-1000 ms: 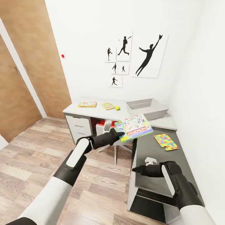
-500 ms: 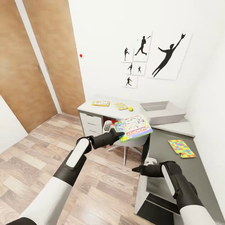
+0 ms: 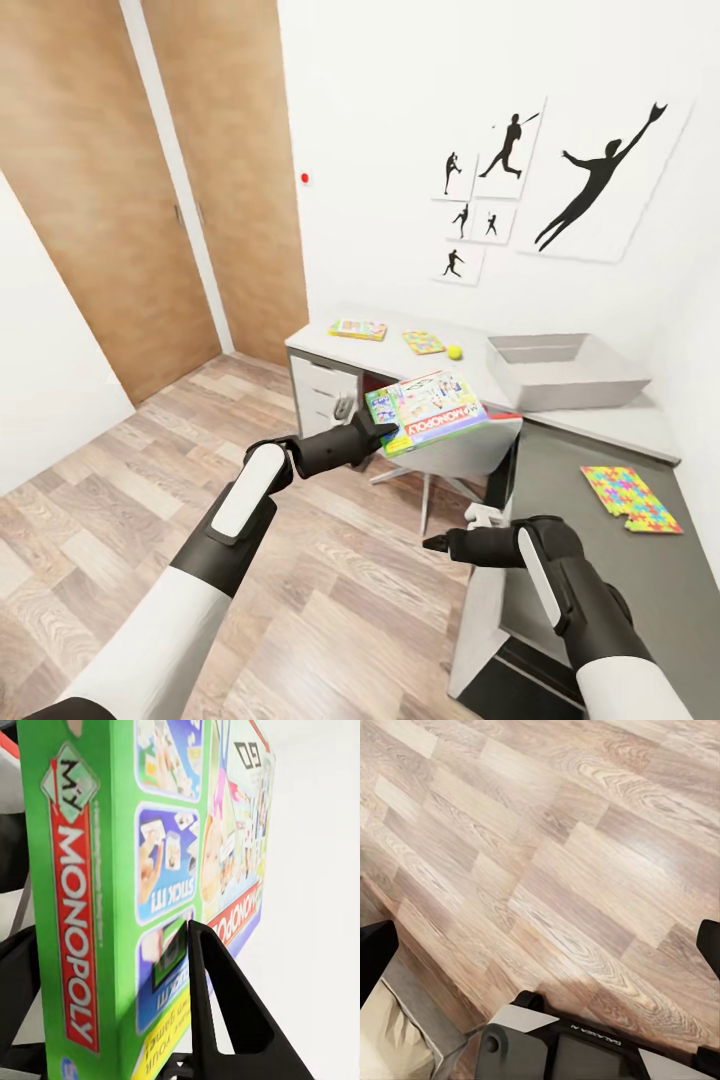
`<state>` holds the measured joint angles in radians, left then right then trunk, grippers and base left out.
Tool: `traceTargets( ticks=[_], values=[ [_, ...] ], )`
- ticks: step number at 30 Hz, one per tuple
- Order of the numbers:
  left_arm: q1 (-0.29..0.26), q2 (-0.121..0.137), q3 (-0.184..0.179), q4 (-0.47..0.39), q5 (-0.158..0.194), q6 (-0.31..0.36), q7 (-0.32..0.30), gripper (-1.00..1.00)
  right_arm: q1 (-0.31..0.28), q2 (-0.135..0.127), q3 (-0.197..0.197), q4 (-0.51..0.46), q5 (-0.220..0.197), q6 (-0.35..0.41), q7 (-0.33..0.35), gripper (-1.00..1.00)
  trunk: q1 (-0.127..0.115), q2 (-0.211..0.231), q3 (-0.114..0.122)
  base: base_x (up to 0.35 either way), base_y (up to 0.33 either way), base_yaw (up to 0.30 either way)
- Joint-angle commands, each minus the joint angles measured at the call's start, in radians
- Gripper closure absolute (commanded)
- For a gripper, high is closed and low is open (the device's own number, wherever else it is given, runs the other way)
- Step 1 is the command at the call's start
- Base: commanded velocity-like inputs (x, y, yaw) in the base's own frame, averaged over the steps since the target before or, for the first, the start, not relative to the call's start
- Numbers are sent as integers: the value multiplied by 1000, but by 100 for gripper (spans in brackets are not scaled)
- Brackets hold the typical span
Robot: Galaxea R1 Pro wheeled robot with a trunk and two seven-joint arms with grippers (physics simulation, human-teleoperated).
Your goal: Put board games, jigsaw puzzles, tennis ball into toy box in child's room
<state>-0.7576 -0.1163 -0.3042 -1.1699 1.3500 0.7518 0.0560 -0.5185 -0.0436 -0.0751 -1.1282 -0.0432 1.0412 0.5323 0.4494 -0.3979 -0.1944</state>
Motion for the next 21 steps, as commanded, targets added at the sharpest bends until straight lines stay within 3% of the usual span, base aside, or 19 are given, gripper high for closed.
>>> traceTargets(
  ticks=[1, 9, 21],
  values=[
    [-1, 0, 0, -1, 7, 3, 8, 100, -1, 0, -1, -1, -4, 6, 0, -100, 1, -2, -2, 0, 0, 74],
    [0, 0, -2, -1, 6, 3, 8, 100, 1, 0, -1, -2, -4, 6, 2, -100, 1, -2, -2, 28, 0, 30],
    [0, 0, -5, -1, 0, 3, 8, 100, 2, 1, -2, -24, -4, 6, 1, -100, 1, -2, -2, 205, 0, 47]
  ],
)
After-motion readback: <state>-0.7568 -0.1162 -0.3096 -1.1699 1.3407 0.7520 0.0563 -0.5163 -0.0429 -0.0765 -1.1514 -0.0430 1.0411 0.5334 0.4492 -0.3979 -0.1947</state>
